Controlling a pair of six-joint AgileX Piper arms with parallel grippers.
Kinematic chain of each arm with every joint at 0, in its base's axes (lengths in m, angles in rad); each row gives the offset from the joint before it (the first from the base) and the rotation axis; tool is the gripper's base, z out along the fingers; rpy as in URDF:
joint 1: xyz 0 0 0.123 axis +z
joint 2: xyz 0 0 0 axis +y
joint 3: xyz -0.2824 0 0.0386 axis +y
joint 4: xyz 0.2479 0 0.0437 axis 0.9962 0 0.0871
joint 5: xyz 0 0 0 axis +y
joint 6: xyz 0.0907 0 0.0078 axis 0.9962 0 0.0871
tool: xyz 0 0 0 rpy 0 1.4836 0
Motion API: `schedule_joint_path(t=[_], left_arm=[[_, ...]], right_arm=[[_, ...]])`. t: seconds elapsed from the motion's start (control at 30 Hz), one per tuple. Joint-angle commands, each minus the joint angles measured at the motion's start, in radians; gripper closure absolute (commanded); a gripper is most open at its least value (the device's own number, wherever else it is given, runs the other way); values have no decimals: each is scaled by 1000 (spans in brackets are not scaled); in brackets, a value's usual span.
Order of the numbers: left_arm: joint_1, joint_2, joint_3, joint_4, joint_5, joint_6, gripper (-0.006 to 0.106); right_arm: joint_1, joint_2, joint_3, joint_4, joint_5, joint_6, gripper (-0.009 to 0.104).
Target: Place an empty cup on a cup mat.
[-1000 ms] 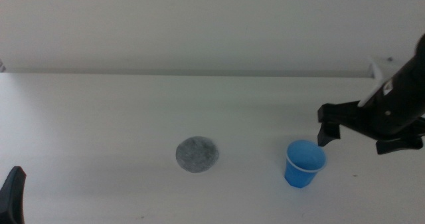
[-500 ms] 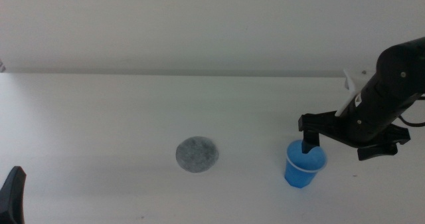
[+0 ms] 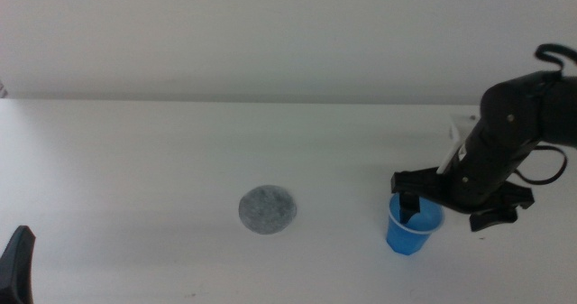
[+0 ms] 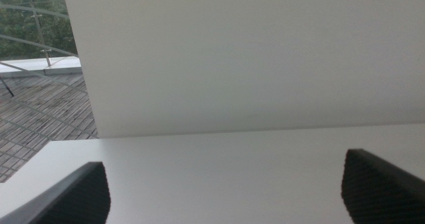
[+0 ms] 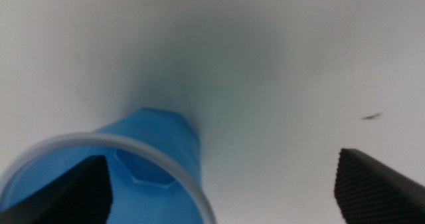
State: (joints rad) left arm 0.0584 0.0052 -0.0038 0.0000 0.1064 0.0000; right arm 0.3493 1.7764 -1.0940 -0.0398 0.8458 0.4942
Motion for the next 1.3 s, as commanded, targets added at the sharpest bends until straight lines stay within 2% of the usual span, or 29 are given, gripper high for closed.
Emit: schedule_joint_path(t=[0.0, 0.07, 0.1, 0.17, 0.27, 0.3, 0.47, 0.6, 0.83, 0.93, 1.27], left_arm=[[-8, -42, 41, 0, -12, 0, 7], [-8, -42, 41, 0, -12, 0, 7], [-8, -42, 41, 0, -12, 0, 7], [-8, -42, 41, 0, -12, 0, 7], [-8, -42, 41, 0, -12, 0, 7], [-8, -42, 41, 0, -12, 0, 7], [-8, -42, 41, 0, -12, 0, 7], [-8, -42, 41, 0, -12, 0, 7], [-8, -42, 41, 0, -12, 0, 7], [-8, -42, 41, 0, -12, 0, 7], [-8, -42, 41, 0, -12, 0, 7]], right_arm=[[9, 26, -7, -2, -14, 3, 12], [12, 42, -7, -3, -16, 3, 22], [12, 51, -7, -3, -16, 3, 30], [12, 58, -7, -7, -19, 3, 51], [12, 48, -9, -11, -30, 3, 93], [12, 33, -12, -11, -30, 3, 97], [65, -39, -112, -26, 48, 4, 97], [146, 31, -299, -35, 150, 29, 97], [271, 294, -672, 40, 266, 31, 97], [305, 384, -779, 50, 292, 47, 97], [341, 473, -838, 48, 287, 99, 97]])
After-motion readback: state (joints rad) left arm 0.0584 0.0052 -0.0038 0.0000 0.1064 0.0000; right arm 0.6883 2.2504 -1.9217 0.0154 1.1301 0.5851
